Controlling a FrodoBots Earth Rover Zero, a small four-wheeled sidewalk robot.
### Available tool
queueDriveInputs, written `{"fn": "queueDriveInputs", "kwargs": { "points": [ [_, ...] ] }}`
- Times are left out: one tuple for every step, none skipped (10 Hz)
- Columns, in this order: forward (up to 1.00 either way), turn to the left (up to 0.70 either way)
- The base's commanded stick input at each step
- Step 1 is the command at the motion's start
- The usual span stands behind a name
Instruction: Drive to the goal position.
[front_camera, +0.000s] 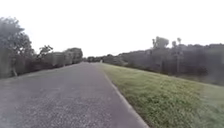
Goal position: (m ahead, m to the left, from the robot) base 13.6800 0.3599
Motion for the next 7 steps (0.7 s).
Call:
{"fn": "queueDriveInputs", "kwargs": {
  "points": [
    [1.00, 0.03],
    [1.00, 0.00],
    [1.00, 0.00],
    [1.00, 0.00],
    [1.00, 0.00],
    [1.00, 0.00],
    [1.00, 0.00]
  ]
}}
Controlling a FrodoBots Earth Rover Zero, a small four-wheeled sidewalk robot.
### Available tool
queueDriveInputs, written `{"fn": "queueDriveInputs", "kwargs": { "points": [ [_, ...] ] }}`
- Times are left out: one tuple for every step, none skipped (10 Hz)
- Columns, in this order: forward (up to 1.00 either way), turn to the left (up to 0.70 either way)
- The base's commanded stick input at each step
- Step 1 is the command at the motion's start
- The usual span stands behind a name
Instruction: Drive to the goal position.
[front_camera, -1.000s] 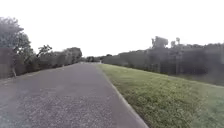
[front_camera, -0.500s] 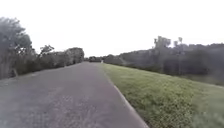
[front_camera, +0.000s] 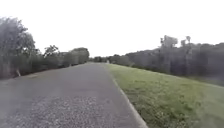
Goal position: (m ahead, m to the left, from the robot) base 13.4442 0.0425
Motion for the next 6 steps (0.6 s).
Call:
{"fn": "queueDriveInputs", "kwargs": {
  "points": [
    [1.00, 0.00],
    [1.00, 0.00],
    [1.00, 0.00],
    [1.00, 0.00],
    [1.00, 0.00],
    [1.00, 0.00]
  ]
}}
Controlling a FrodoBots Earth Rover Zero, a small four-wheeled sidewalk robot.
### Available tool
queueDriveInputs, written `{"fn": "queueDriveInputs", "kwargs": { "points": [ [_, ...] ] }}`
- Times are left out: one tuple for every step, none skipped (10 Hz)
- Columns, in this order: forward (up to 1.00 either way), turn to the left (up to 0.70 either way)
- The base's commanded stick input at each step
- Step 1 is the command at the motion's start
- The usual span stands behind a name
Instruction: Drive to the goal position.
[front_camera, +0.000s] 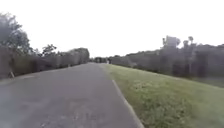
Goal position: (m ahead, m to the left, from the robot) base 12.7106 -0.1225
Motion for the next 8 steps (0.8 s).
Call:
{"fn": "queueDriveInputs", "kwargs": {
  "points": [
    [1.00, 0.00],
    [1.00, 0.00],
    [1.00, 0.00],
    [1.00, 0.00],
    [1.00, 0.00],
    [1.00, 0.00],
    [1.00, 0.00],
    [1.00, 0.00]
  ]
}}
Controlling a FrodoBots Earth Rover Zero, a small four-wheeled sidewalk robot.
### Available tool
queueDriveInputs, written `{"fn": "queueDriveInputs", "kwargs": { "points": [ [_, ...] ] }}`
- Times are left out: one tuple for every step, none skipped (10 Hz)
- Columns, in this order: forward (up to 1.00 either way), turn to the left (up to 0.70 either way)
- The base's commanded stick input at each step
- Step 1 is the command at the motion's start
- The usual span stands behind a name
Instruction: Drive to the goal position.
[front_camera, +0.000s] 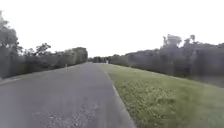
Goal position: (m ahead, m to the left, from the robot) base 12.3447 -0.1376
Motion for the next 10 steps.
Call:
{"fn": "queueDriveInputs", "kwargs": {
  "points": [
    [1.00, 0.00],
    [1.00, 0.00],
    [1.00, 0.00],
    [1.00, 0.00],
    [1.00, 0.04],
    [1.00, 0.08],
    [1.00, 0.12],
    [1.00, 0.14],
    [1.00, 0.14],
    [1.00, 0.14]
  ]
}}
